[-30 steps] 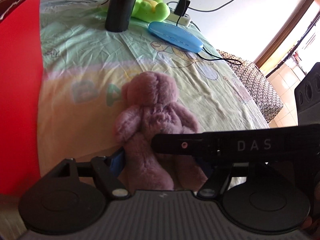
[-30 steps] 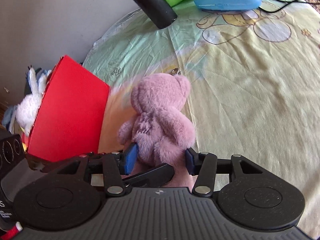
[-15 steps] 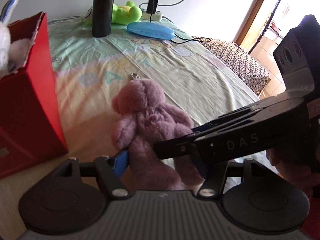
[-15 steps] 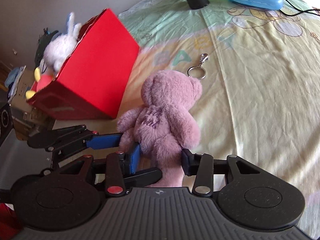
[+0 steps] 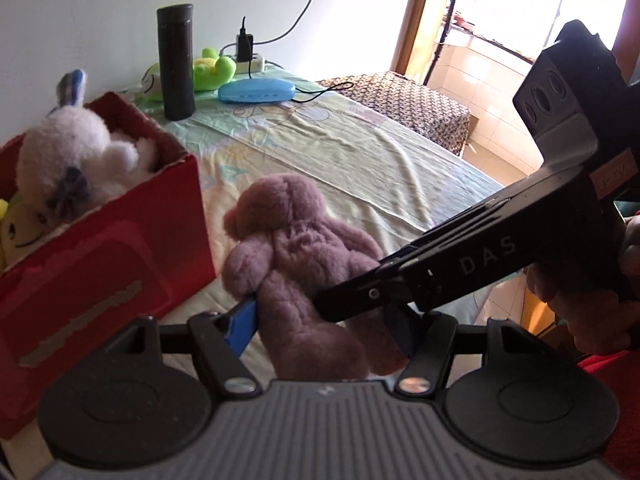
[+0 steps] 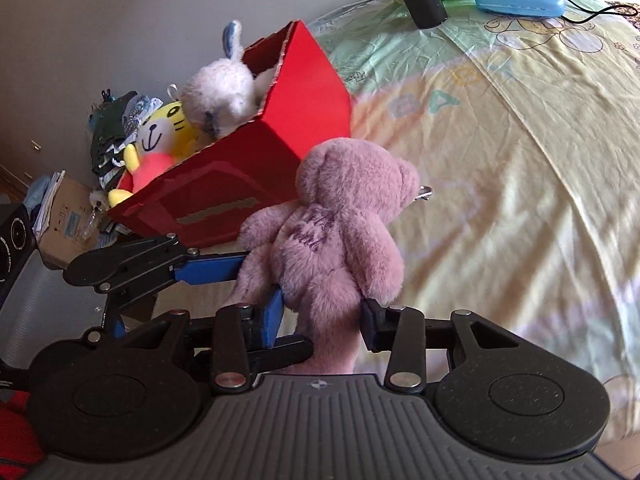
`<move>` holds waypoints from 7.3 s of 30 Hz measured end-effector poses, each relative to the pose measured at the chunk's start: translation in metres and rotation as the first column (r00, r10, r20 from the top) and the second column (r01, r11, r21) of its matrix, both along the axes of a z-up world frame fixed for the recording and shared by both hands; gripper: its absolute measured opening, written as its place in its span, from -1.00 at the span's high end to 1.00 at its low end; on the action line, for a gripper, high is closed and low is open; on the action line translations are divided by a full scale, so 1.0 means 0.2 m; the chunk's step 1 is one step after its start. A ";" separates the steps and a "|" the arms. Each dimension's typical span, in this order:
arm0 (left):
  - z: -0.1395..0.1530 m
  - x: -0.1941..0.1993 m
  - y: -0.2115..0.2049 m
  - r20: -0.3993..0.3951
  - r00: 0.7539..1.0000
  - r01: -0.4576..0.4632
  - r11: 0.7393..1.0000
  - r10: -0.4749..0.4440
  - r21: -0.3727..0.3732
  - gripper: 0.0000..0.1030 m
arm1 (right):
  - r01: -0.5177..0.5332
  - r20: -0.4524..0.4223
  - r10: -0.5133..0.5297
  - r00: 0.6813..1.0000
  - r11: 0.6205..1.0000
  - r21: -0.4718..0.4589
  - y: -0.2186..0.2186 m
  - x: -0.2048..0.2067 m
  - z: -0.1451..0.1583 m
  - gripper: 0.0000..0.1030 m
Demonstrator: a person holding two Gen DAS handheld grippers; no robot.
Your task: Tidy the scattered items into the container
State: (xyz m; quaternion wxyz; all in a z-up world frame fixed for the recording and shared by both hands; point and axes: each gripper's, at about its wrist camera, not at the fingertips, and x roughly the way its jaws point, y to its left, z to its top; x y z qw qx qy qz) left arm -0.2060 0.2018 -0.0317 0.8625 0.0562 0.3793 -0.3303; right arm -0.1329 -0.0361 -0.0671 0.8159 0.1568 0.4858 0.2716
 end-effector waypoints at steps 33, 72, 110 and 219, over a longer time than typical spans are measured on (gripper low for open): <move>0.23 0.30 0.86 0.168 0.912 -0.354 0.925 0.374 -0.137 -0.28 | -0.039 0.393 0.026 0.919 0.999 0.026 0.88 0.33 0.27 0.17; 0.23 0.29 0.83 0.164 0.898 -0.407 0.913 0.408 -0.040 -0.84 | 0.143 0.396 -0.167 0.903 0.986 0.090 0.64 0.24 0.30 0.00; 0.10 0.17 0.52 -0.072 0.632 -0.745 0.630 0.772 0.219 -0.96 | 0.125 0.133 -0.072 0.989 0.881 -0.457 0.44 0.17 0.00 -0.53; 0.49 0.35 0.77 0.105 0.477 -0.852 0.429 0.873 0.301 -0.96 | 0.334 0.345 -0.212 0.914 0.876 -0.348 0.82 0.29 0.47 -0.73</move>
